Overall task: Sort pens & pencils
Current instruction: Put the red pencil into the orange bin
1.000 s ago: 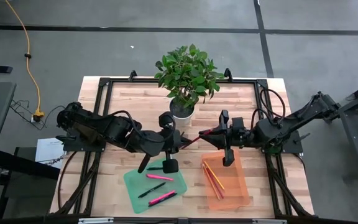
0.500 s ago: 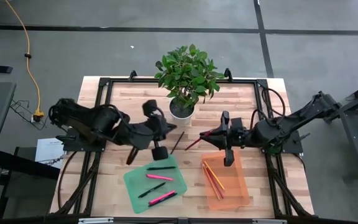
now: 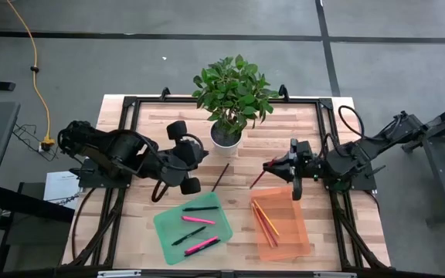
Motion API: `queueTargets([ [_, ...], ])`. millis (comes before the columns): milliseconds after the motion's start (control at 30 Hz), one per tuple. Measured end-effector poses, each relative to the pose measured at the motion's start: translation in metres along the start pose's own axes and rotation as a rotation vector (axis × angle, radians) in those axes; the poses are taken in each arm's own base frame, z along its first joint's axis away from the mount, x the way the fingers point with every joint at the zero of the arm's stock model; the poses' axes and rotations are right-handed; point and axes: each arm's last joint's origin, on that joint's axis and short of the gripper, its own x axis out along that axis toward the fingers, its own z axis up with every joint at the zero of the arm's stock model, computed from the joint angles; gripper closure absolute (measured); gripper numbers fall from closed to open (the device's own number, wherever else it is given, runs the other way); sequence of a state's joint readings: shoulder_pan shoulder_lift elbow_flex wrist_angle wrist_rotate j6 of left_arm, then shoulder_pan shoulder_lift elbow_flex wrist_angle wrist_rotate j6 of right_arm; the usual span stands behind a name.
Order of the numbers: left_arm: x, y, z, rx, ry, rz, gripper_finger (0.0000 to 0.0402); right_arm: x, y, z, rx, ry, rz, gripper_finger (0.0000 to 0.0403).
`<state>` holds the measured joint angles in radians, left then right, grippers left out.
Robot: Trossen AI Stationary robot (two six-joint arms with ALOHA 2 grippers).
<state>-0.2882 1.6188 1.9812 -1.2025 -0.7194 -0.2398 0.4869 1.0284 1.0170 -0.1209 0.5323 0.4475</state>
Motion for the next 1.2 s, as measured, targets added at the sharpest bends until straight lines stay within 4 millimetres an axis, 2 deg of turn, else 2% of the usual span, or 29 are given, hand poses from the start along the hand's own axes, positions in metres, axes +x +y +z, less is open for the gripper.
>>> queueTargets([
  [267,0.0,0.002,-0.006,0.045,0.049,0.021,0.0401,-0.007,0.0,-0.029,0.14,0.168,-0.012,0.04],
  [633,0.0,0.002,-0.008,0.067,0.064,0.024,0.0401,-0.021,0.01,-0.06,0.307,0.393,-0.061,0.04],
  [900,0.0,0.003,-0.009,0.08,0.078,0.027,0.0401,-0.008,0.025,-0.095,0.393,0.58,-0.103,0.04],
  [1200,0.0,0.003,-0.009,0.083,0.08,0.023,0.0401,0.008,0.029,-0.126,0.455,0.715,-0.199,0.0399],
])
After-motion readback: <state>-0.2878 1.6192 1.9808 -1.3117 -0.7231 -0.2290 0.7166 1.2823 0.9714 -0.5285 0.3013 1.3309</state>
